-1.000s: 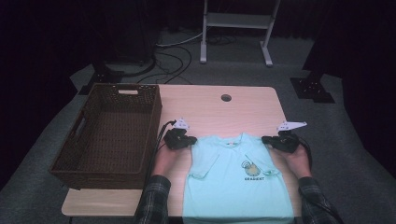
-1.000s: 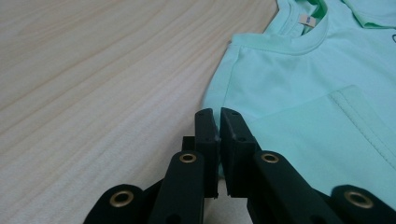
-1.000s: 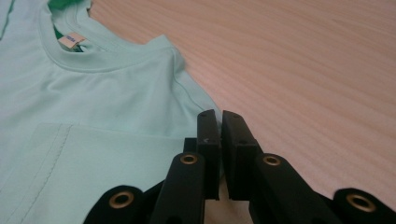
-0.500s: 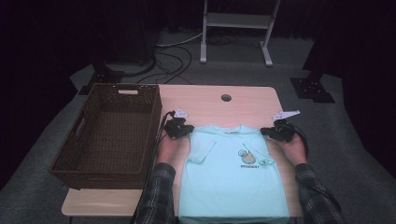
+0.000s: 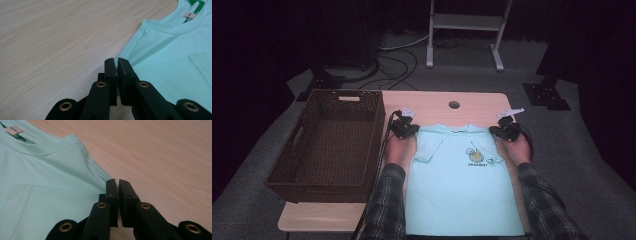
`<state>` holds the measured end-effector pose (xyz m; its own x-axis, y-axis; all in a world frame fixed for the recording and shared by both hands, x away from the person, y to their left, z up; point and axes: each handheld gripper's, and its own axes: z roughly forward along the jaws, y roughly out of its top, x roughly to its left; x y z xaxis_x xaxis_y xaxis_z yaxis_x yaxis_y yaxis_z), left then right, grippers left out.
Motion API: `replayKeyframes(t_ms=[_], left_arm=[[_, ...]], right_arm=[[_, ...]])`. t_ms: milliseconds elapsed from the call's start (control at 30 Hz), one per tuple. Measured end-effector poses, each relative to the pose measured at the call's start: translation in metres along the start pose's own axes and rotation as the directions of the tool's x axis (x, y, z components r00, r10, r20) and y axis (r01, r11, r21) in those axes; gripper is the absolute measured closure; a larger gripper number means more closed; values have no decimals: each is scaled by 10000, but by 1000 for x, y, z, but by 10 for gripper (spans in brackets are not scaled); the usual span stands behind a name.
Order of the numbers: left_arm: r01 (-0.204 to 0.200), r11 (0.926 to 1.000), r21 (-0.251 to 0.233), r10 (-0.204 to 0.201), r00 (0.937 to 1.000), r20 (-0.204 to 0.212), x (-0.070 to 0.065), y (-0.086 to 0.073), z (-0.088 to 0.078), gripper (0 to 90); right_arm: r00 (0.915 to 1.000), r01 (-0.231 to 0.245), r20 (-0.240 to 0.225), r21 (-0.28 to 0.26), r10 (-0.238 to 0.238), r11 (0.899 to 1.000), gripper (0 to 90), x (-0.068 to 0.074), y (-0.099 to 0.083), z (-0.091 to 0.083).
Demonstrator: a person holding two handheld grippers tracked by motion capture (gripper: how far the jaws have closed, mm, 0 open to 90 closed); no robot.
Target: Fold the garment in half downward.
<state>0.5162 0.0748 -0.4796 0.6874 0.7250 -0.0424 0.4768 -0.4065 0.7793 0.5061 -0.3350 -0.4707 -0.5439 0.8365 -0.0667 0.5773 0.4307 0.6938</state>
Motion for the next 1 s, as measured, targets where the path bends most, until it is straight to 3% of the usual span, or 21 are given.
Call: replayKeyframes(t_ms=[200, 367, 500, 600, 667, 800, 1000], left_arm=[[425, 9991, 59, -426, 9989, 194, 0, 2, -6, 876], [566, 9978, -358, -558, 9982, 224, -9, 11, -26, 875], [151, 9987, -481, -147, 9999, 88, -26, 15, -46, 875], [56, 9981, -605, -57, 10000, -27, -41, 13, -61, 875], [195, 9977, -653, -195, 9998, 4, -51, 9, -69, 874], [123, 9990, -431, -131, 9998, -167, -74, -1, -83, 874], [78, 9989, -468, -89, 9997, -239, -97, -24, -104, 874]], right_arm=[[9995, -281, -176, -27, 281, 9996, 874, -1, -1, -3], [9988, -336, -374, -337, 324, 9989, 873, 2, -7, -18], [9980, -408, -515, -868, 364, 9954, 873, 4, -14, -42], [9979, -401, -553, -1061, 344, 9936, 873, 10, -20, -61], [9982, -269, -565, -1092, 208, 9937, 873, 16, -26, -72], [9975, -252, -680, -1203, 171, 9924, 873, 28, -38, -90], [9962, -203, -868, -1255, 94, 9919, 872, 50, -60, -110]])
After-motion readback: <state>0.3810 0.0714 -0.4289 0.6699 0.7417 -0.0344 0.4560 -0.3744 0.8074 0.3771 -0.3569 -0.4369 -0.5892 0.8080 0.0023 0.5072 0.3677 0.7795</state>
